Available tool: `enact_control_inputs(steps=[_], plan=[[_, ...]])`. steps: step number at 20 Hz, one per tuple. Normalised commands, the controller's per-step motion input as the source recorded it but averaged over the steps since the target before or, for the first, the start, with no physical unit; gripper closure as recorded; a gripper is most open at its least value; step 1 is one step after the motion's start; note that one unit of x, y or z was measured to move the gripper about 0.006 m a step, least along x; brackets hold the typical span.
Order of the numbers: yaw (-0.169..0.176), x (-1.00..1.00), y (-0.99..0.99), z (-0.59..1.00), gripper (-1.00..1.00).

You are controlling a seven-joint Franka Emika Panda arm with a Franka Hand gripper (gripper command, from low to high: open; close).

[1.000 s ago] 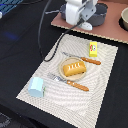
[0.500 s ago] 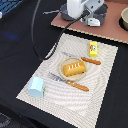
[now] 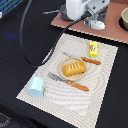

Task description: Interact with the objects in diverse but meaningful ways.

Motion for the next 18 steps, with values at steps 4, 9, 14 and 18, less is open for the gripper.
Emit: enact_control_inputs(steps=[4,9,14,18], plan=[[0.0,0.49,-0.87,0.15,1.0],[0.0,0.43,-0.93,0.0,1.0],[0.0,0.42,-0.94,0.0,1.0],[0.0,0.39,-0.95,-0.02,1.0]])
